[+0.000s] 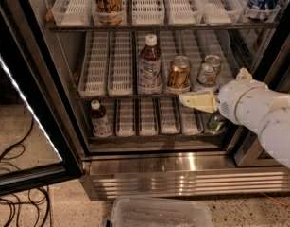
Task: Pick 7up can from middle shelf of fridge
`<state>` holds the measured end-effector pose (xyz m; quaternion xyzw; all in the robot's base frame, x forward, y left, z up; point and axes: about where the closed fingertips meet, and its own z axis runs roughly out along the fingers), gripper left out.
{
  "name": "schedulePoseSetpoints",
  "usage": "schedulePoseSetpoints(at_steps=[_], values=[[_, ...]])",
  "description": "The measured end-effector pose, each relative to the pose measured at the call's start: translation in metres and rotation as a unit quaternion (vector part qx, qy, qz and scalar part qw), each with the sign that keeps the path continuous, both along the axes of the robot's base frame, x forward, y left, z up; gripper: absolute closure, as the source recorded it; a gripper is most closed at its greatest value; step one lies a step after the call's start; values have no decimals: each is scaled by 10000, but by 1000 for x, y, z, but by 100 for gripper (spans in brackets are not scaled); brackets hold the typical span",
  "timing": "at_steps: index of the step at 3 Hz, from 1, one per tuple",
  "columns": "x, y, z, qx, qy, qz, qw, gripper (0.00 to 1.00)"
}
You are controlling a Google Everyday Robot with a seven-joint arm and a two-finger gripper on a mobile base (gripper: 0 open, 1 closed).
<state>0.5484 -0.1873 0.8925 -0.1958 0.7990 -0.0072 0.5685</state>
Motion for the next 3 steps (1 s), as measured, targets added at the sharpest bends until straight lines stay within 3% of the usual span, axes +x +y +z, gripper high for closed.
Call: schedulePoseSetpoints(at_steps=[2, 3], values=[[14, -13, 9, 499, -624, -322, 9963, 8], [18, -18, 8, 615, -789, -451, 9940, 11]])
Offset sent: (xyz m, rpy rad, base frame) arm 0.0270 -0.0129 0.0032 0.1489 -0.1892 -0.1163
